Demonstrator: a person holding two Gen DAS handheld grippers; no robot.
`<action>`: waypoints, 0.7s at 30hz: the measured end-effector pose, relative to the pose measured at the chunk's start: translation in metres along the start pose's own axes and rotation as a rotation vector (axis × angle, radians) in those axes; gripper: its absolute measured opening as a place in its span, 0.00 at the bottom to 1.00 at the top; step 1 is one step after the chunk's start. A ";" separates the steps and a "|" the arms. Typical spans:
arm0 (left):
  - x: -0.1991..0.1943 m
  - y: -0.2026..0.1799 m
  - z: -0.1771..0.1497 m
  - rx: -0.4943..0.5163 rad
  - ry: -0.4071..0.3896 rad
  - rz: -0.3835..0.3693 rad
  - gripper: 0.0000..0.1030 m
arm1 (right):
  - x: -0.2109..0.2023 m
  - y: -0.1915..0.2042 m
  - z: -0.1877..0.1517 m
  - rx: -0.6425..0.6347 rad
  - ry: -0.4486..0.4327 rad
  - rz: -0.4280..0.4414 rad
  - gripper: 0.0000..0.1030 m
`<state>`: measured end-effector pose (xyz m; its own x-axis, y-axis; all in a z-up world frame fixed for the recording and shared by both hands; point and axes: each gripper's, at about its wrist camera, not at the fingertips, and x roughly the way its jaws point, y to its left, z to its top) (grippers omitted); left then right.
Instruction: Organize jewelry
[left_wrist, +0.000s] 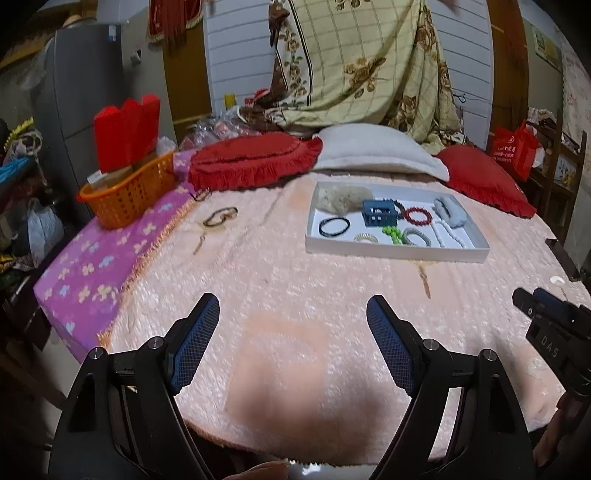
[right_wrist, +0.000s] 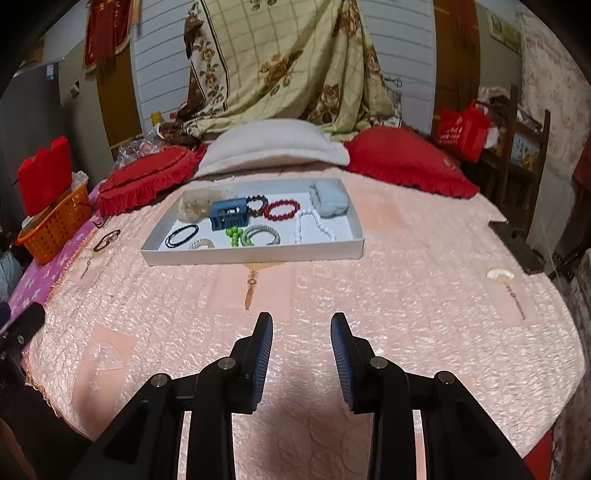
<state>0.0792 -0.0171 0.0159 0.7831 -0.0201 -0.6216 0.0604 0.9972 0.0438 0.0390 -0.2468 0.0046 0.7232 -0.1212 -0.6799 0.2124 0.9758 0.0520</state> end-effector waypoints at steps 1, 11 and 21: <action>0.000 0.000 0.000 -0.001 0.004 -0.001 0.80 | -0.002 0.000 0.000 -0.004 -0.006 -0.002 0.31; -0.001 0.001 -0.004 -0.006 0.058 -0.035 0.80 | -0.015 0.004 0.000 -0.014 -0.023 0.002 0.34; 0.003 -0.002 -0.007 0.010 0.071 -0.027 0.80 | -0.011 0.008 -0.004 -0.022 -0.003 -0.002 0.34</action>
<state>0.0767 -0.0187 0.0085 0.7352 -0.0419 -0.6765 0.0878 0.9956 0.0337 0.0302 -0.2366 0.0092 0.7245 -0.1239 -0.6780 0.1994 0.9793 0.0341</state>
